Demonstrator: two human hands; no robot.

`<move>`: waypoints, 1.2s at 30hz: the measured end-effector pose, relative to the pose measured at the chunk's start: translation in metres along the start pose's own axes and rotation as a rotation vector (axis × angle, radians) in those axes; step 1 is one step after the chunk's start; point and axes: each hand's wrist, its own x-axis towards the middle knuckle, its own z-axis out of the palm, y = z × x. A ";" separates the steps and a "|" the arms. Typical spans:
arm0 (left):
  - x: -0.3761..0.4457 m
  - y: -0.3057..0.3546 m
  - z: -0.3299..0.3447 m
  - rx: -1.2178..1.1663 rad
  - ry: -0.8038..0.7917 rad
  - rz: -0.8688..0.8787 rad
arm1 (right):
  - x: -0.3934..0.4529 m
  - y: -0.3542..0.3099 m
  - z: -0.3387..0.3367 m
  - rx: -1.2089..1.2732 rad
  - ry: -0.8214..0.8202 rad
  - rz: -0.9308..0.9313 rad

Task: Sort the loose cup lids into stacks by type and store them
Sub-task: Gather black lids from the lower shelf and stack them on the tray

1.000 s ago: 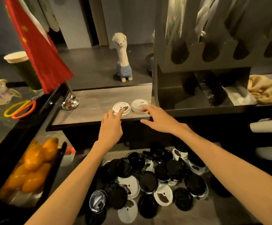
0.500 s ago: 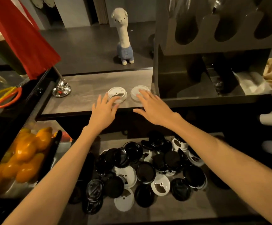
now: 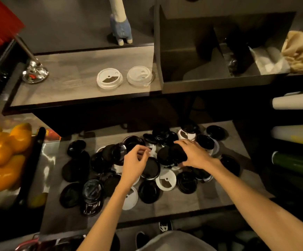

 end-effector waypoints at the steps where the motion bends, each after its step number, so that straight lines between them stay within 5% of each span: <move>1: -0.002 -0.002 0.003 -0.033 -0.021 -0.051 | 0.003 0.002 0.003 -0.012 0.014 0.004; 9: -0.007 0.001 0.009 -0.174 -0.040 -0.211 | 0.008 0.003 0.002 0.009 0.185 -0.063; 13: -0.004 0.017 0.016 -0.499 -0.082 -0.364 | -0.007 -0.024 -0.014 0.281 0.288 -0.186; 16: -0.003 0.022 0.016 -0.664 -0.135 -0.409 | -0.012 -0.045 -0.019 0.303 0.197 -0.305; 20: -0.004 0.012 0.002 -0.715 0.047 -0.447 | 0.022 -0.040 -0.021 0.548 0.184 -0.267; 24: -0.005 0.001 -0.015 -0.719 0.155 -0.488 | 0.086 -0.019 -0.024 0.319 0.152 -0.018; 30: -0.008 -0.004 -0.027 -0.710 0.221 -0.501 | 0.140 -0.017 -0.016 0.140 -0.104 0.021; 36: -0.007 -0.007 -0.035 -0.723 0.249 -0.526 | 0.144 -0.011 -0.011 0.076 -0.093 0.036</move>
